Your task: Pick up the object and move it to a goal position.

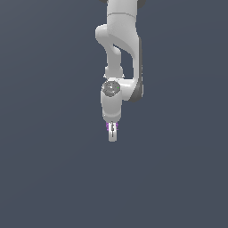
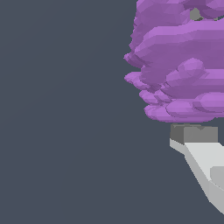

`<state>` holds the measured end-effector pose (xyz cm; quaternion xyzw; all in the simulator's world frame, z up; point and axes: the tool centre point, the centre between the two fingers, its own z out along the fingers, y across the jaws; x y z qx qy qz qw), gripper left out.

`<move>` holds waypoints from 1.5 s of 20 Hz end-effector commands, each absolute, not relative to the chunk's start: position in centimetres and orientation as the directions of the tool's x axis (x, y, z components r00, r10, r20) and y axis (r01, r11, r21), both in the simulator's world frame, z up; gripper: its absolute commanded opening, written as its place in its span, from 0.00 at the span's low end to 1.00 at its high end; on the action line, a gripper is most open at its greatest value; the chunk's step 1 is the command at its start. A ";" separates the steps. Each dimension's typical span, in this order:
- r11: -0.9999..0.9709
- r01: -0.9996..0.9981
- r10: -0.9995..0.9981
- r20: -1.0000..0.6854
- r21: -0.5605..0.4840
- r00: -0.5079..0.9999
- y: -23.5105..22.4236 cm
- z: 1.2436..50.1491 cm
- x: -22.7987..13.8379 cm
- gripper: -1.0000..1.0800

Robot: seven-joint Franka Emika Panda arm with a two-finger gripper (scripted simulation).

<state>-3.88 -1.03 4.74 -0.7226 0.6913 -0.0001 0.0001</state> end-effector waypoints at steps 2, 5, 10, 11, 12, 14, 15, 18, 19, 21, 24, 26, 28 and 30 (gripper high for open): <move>-0.044 -0.999 -0.999 0.000 0.000 0.044 -1.0 4.7 -3.9 0.00; -0.044 -0.999 -0.999 0.000 0.000 0.044 -1.0 4.7 -3.9 0.00; -0.044 -0.999 -0.999 0.000 -0.001 0.044 -0.7 4.8 -4.0 0.00; -0.044 -0.999 -0.999 0.000 -0.001 0.044 -0.5 4.9 -4.0 0.00; -0.044 -0.999 -0.999 0.000 -0.001 0.044 -0.2 5.0 -4.1 0.00; -0.044 -0.999 -0.999 0.000 -0.001 0.044 0.7 5.2 -4.3 0.00; -0.044 -0.999 -0.999 0.000 -0.001 0.044 1.2 5.3 -4.5 0.00; -0.044 -0.999 -0.999 0.000 -0.001 0.044 3.1 5.8 -5.0 0.00; -0.044 -0.999 -0.999 0.000 -0.001 0.044 3.8 6.0 -5.2 0.00; -0.044 -0.999 -0.999 0.000 0.000 0.044 5.5 6.4 -5.6 0.00; -0.044 -0.999 -0.999 0.000 0.000 0.044 8.3 7.1 -6.2 0.00; -0.044 -0.999 -0.999 0.000 0.000 0.044 9.8 7.5 -6.6 0.00; -0.044 -0.999 -0.999 0.000 0.000 0.044 11.1 7.9 -6.9 0.00; -0.044 -0.999 -0.999 0.000 0.000 0.044 12.2 8.1 -7.1 0.00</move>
